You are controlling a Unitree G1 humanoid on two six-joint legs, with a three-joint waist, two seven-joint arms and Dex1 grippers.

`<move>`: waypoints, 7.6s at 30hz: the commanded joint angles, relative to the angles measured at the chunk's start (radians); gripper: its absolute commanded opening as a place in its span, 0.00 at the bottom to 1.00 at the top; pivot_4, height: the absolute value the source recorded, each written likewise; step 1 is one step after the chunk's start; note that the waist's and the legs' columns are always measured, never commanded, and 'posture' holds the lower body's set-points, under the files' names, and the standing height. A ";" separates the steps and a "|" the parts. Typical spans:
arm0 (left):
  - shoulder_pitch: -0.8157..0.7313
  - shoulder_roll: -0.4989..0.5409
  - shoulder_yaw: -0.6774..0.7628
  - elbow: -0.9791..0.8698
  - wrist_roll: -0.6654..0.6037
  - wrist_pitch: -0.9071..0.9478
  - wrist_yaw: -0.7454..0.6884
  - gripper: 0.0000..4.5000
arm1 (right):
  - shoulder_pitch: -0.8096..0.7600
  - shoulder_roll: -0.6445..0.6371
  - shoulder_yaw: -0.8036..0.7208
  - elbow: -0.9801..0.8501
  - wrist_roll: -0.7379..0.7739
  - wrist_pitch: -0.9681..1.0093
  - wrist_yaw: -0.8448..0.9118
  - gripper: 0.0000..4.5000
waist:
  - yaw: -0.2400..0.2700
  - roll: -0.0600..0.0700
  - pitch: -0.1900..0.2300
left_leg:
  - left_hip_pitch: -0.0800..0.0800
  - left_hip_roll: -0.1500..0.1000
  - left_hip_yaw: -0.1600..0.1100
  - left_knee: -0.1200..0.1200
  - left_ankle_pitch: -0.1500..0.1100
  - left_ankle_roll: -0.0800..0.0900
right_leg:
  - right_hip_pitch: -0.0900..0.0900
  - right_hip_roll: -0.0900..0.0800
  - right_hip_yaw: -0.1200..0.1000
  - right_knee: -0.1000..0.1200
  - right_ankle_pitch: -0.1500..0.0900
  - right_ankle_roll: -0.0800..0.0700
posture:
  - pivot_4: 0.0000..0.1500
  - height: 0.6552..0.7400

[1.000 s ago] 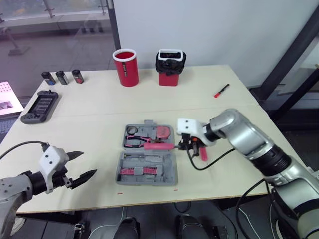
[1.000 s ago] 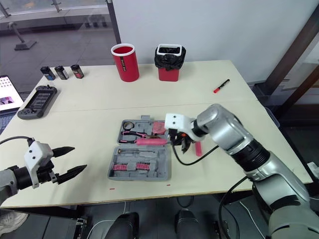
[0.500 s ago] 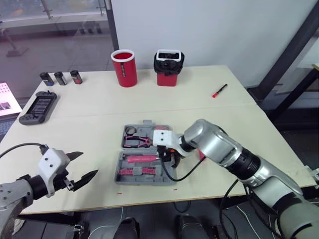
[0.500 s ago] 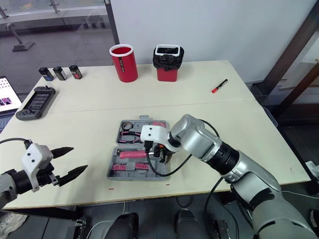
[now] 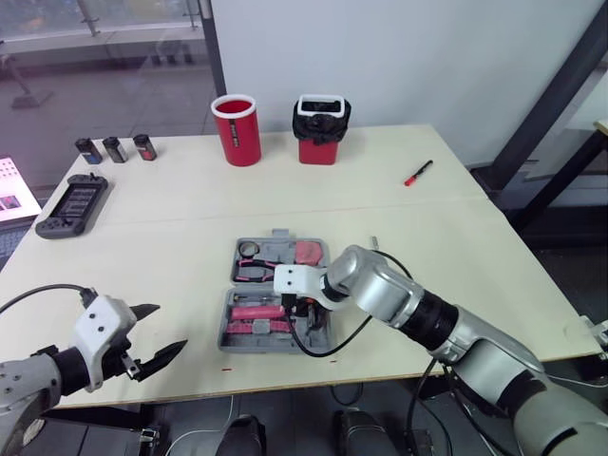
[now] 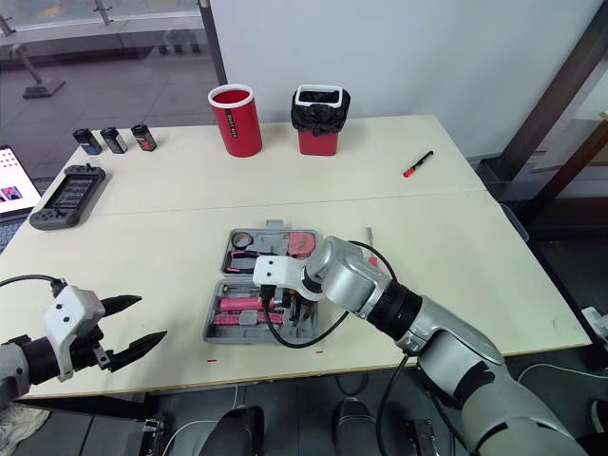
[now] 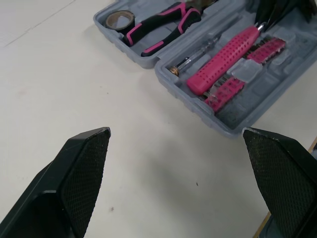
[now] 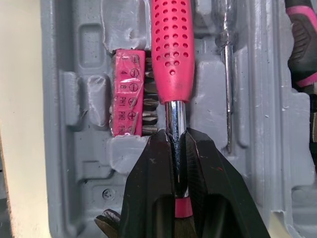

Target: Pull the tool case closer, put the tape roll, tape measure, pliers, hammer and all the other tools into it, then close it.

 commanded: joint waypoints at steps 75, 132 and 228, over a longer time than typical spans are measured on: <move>-0.146 -0.121 0.157 0.411 0.003 -0.284 0.029 1.00 | 0.497 -0.123 -0.928 0.231 0.333 -0.879 -0.082 0.73 | 0.001 -0.002 -0.009 | 0.016 0.002 -0.001 -0.010 0.000 0.000 | 0.013 0.004 0.001 -0.004 -0.003 -0.003 | 1.00 1.00; -0.485 0.072 -0.212 0.045 -0.204 0.178 -0.099 1.00 | 0.350 0.010 -0.919 -0.092 0.245 0.287 -0.771 1.00 | 0.025 0.005 -0.005 | 0.003 -0.016 -0.024 -0.011 0.000 0.001 | 0.013 -0.019 -0.028 -0.001 -0.014 0.000 | 1.00 1.00; -0.225 -0.069 -0.096 -0.047 -0.210 0.110 0.063 1.00 | -0.336 -0.299 0.025 0.813 -0.769 -2.048 -0.129 0.50 | 0.000 0.004 -0.001 | 0.011 -0.016 -0.022 -0.010 0.003 -0.003 | 0.016 -0.016 -0.022 0.007 -0.013 0.000 | 1.00 1.00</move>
